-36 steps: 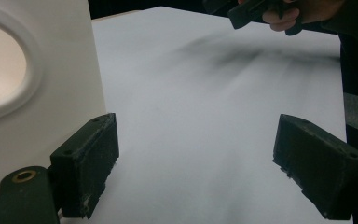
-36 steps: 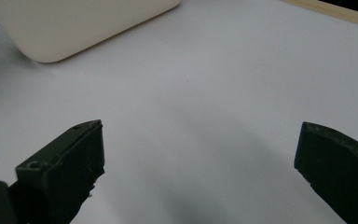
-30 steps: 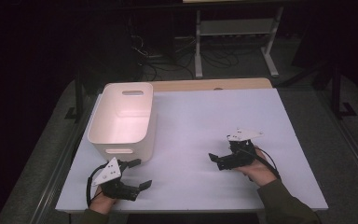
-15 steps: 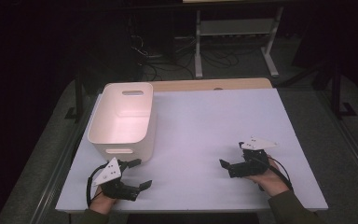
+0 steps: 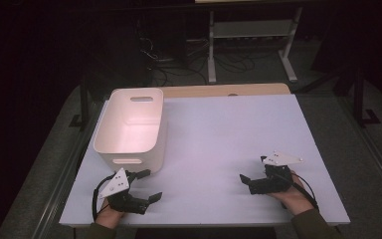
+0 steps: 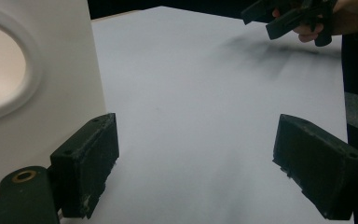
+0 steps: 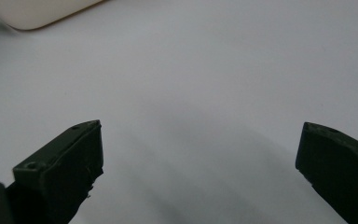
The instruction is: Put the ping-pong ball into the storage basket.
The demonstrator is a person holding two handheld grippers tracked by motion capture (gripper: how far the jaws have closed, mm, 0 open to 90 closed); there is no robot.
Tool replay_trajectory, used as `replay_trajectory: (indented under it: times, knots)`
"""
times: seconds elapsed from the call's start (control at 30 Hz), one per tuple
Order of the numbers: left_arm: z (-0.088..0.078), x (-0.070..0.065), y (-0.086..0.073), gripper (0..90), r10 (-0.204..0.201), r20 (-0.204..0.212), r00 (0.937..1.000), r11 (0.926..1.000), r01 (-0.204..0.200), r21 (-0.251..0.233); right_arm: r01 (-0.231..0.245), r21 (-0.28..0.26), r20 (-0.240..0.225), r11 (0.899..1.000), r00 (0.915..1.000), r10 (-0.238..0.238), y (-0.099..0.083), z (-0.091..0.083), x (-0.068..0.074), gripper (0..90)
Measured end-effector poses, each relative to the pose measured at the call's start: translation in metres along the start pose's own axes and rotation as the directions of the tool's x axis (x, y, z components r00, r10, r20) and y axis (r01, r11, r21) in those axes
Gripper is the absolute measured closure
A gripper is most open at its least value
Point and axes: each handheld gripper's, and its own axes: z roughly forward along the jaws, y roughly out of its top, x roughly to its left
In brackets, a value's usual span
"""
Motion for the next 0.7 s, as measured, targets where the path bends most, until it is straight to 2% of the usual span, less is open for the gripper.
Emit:
replay_trajectory:
  times: [0.1, 0.37, 0.7]
  knots:
    - [0.0, 0.0, 0.0, 14.0, -0.002, 0.001, 1.0, 1.0, 0.002, 0.0, 0.007, 0.005, 0.013, 1.0, 0.9999, -0.007, -0.004, -0.003, -0.001, 0.2]
    - [0.0, 0.0, 0.0, 14.0, 0.002, 0.0, 1.0, 1.0, -0.002, 0.007, -0.016, 0.0, 0.032, 1.0, 0.9993, 0.016, -0.012, -0.012, -0.007, 0.2]
    - [0.0, 0.0, 0.0, 14.0, 0.003, 0.001, 1.0, 1.0, -0.003, 0.009, -0.009, 0.013, 0.041, 1.0, 0.9991, 0.009, -0.014, -0.009, -0.009, 0.2]
